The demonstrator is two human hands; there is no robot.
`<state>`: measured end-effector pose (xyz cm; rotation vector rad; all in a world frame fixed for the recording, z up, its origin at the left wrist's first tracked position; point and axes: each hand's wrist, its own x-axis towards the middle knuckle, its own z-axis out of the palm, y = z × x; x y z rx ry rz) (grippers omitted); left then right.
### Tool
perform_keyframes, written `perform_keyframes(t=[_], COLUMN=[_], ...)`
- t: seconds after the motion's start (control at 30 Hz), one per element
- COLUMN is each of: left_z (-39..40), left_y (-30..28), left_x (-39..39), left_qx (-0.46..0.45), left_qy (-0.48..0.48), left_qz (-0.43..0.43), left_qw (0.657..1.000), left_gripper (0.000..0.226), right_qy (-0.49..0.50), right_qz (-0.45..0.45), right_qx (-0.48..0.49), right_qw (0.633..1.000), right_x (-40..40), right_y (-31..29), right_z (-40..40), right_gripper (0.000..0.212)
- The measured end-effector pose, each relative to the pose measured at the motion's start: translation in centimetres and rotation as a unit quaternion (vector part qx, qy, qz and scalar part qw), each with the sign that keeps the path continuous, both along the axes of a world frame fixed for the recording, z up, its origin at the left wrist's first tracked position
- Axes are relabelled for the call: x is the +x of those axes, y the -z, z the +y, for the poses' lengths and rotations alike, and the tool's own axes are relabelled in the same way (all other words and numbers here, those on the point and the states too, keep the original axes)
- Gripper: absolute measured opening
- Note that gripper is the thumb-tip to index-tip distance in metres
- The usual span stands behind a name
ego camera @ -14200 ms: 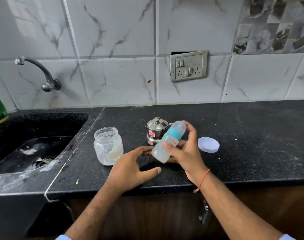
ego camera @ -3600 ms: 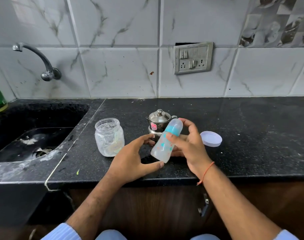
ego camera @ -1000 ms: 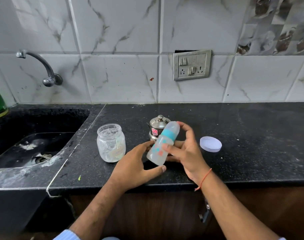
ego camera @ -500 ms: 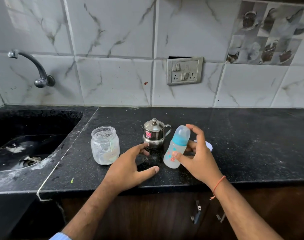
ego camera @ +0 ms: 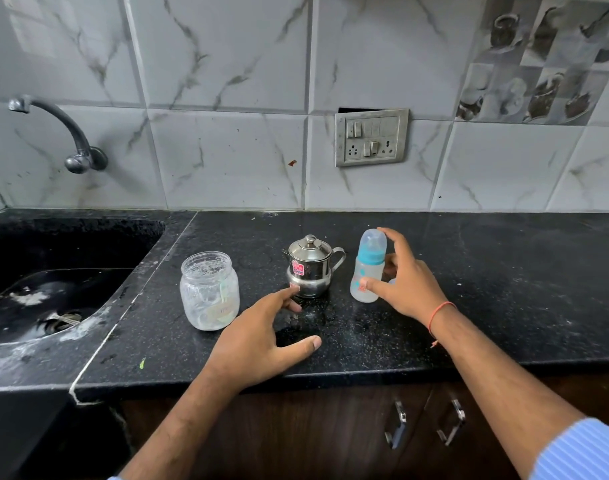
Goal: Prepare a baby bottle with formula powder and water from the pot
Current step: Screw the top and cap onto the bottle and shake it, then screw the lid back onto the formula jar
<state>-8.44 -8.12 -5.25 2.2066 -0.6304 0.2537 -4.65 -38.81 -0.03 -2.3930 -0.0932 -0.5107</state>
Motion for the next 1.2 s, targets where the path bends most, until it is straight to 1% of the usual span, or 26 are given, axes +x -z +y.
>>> perform_keyframes(t=[0.23, 0.33, 0.4, 0.47, 0.5, 0.53, 0.57, 0.67, 0.73, 0.83, 0.93, 0.97, 1.0, 1.07, 1.1, 1.13, 1.2], left_z=[0.1, 0.1, 0.0, 0.0, 0.1, 0.1, 0.2, 0.5, 0.5, 0.7, 1.7, 2.0, 2.3, 3.0, 3.4, 3.9, 4.8], left_y=[0.2, 0.1, 0.1, 0.2, 0.2, 0.1, 0.1, 0.0, 0.1, 0.3, 0.7, 0.8, 0.9, 0.8, 0.6, 0.5, 0.2], left_x=[0.0, 0.1, 0.1, 0.0, -0.2, -0.4, -0.6, -1.0, -1.5, -1.9, -1.8, -1.8, -1.8, -1.5, -1.3, -0.8, 0.0], left_qx=[-0.004, -0.017, -0.03, -0.053, -0.066, -0.08, -0.092, -0.127, -0.154, -0.181, -0.21, -0.208, -0.208, -0.232, -0.248, -0.267, -0.289], left_qy=[0.001, 0.0, -0.008, -0.02, -0.024, -0.029, -0.034, -0.044, -0.06, -0.137, -0.235, -0.277, -0.314, -0.356, -0.354, -0.334, -0.278], left_qz=[-0.005, -0.009, -0.02, -0.032, -0.041, -0.054, -0.071, -0.138, -0.174, -0.225, -0.275, -0.274, -0.255, -0.168, -0.112, -0.058, 0.029], left_qw=[1.0, 1.0, 0.999, 0.998, 0.997, 0.995, 0.993, 0.981, 0.971, 0.947, 0.908, 0.897, 0.89, 0.889, 0.895, 0.902, 0.916], left_gripper=[0.097, 0.091, 0.077, 0.052, 0.042, 0.037, 0.037, 0.043, 0.046, 0.043, 0.032, 0.042, 0.064, 0.117, 0.138, 0.15, 0.162], right_qy=[0.017, 0.016, 0.02, 0.032, 0.039, 0.045, 0.056, 0.134, 0.19, 0.214, 0.223, 0.226, 0.226, 0.218, 0.212, 0.203, 0.173], right_qz=[0.016, 0.035, 0.051, 0.07, 0.073, 0.071, 0.061, 0.016, 0.032, 0.061, 0.07, 0.072, 0.071, 0.069, 0.069, 0.067, 0.057], right_qx=[-0.009, -0.012, -0.019, -0.039, -0.041, -0.04, -0.041, -0.061, -0.093, -0.101, -0.098, -0.095, -0.092, -0.09, -0.084, -0.072, -0.033], right_qw=[1.0, 0.999, 0.998, 0.996, 0.996, 0.996, 0.996, 0.989, 0.977, 0.97, 0.967, 0.967, 0.967, 0.969, 0.971, 0.974, 0.983], right_x=[2.5, 2.9, 2.7, 2.1, 1.6, 0.9, 0.2, -1.8, -2.7, -3.0, -2.9, -2.9, -2.9, -3.1, -3.3, -3.5, -4.3], right_y=[0.2, 0.0, -0.1, -0.1, 0.1, 0.3, 0.7, 2.1, 3.0, 3.8, 3.7, 3.7, 3.6, 3.6, 3.6, 3.6, 3.8], right_z=[-0.4, -0.5, -0.8, -1.0, -1.0, -1.1, -1.3, -2.1, -2.7, -3.1, -3.1, -3.1, -3.0, -2.9, -2.9, -2.9, -2.7], right_gripper=[0.101, 0.106, 0.119, 0.133, 0.136, 0.137, 0.135, 0.128, 0.124, 0.116, 0.109, 0.106, 0.104, 0.102, 0.102, 0.102, 0.103])
